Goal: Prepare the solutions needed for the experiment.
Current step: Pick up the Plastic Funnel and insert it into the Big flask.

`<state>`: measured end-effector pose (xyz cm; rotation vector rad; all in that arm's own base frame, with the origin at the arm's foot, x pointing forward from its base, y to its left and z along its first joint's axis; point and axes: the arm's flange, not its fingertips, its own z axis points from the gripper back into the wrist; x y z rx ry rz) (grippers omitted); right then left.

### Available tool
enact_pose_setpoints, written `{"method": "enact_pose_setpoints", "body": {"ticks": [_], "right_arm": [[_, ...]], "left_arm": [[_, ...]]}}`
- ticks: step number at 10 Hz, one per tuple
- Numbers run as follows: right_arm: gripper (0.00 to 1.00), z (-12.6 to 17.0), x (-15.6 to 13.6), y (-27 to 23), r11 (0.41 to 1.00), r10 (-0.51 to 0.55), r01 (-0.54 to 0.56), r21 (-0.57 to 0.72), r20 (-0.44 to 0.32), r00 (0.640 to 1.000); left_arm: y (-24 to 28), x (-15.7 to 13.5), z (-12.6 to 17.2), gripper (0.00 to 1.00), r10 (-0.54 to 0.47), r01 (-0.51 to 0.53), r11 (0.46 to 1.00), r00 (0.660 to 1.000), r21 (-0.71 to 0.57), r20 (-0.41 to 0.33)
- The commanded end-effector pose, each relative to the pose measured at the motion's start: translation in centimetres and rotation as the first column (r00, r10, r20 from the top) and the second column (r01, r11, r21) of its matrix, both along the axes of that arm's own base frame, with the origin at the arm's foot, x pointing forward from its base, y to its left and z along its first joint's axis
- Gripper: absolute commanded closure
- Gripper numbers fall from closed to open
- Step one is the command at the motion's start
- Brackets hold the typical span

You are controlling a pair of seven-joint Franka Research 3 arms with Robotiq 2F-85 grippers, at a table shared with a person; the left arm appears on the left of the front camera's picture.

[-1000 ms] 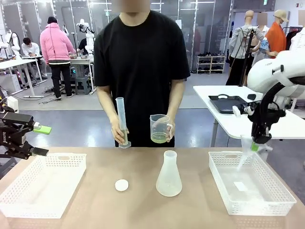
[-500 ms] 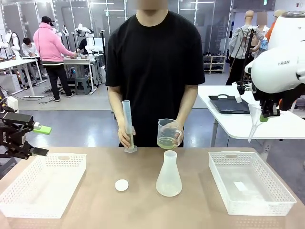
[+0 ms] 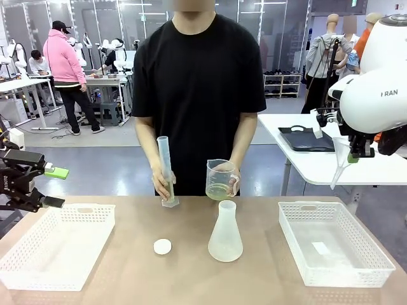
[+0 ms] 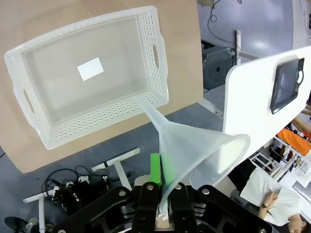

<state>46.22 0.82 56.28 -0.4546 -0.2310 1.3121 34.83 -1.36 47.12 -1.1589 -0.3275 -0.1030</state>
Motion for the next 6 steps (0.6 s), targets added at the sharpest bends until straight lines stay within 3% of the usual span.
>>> {"method": "enact_pose_setpoints", "body": {"ticks": [1, 3, 4, 6], "right_arm": [[0.99, 0.3, 0.4, -0.1, 1.0, 0.011, -0.011, -0.012, -0.008, 1.0], [0.97, 0.1, 0.1, 0.0, 1.0, 0.001, -0.001, 0.002, 0.0, 1.0], [0.97, 0.4, -0.2, 1.7, 0.987, 0.16, -0.16, 0.009, 0.036, 0.986], [0.97, 1.3, -1.7, 5.9, 0.939, 0.342, -0.343, 0.001, 0.088, 0.936]], "left_arm": [[-0.2, 0.1, 0.3, 0.0, 0.001, -0.001, 1.0, 1.0, -0.024, 0.001], [-0.2, 0.1, 0.3, 0.0, 0.001, -0.001, 1.0, 1.0, -0.024, 0.001], [-0.2, 0.1, 0.3, 0.0, 0.001, -0.001, 1.0, 1.0, -0.024, 0.001], [-0.2, 0.1, 0.3, 0.0, 0.001, -0.001, 1.0, 1.0, -0.024, 0.001]]}}
